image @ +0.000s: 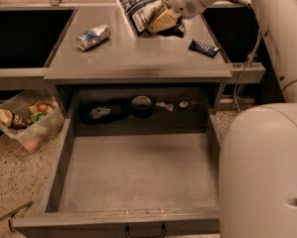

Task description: Pick blue chip bag from top drawer and place on counter

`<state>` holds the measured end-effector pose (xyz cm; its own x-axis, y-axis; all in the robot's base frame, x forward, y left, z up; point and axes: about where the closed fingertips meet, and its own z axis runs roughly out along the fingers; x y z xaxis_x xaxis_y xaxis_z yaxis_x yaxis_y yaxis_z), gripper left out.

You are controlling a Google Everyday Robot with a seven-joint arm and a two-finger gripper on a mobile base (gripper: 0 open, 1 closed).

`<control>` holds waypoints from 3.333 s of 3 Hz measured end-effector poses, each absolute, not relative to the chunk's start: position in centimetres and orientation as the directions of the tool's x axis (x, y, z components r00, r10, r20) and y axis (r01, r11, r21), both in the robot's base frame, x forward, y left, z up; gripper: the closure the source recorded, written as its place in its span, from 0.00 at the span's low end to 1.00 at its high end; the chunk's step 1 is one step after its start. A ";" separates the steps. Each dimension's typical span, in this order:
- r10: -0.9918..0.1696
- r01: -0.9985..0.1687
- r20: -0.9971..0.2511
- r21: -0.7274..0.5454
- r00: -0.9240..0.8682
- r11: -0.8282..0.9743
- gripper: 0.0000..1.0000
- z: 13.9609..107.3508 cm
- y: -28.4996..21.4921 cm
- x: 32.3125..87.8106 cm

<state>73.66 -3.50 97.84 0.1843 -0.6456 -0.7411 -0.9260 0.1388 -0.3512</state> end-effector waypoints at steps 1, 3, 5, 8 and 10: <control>-0.645 -0.925 -0.741 -0.354 0.187 0.139 1.00 98.0 -3.5 73.7; -0.619 -0.955 -0.761 -0.290 0.192 0.059 1.00 93.9 1.3 75.8; -0.626 -0.985 -0.771 -0.168 0.118 0.022 1.00 88.4 2.8 76.3; -0.624 -0.997 -0.780 -0.070 0.036 0.030 0.81 84.4 2.5 76.0; -0.624 -0.997 -0.780 -0.070 0.036 0.030 0.35 84.4 2.5 76.0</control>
Offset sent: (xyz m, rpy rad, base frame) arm 0.0305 0.0332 -0.0184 0.0150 0.0380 0.0682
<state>75.99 2.52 84.44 0.0364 -0.6243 -0.7803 -0.9971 0.0299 -0.0704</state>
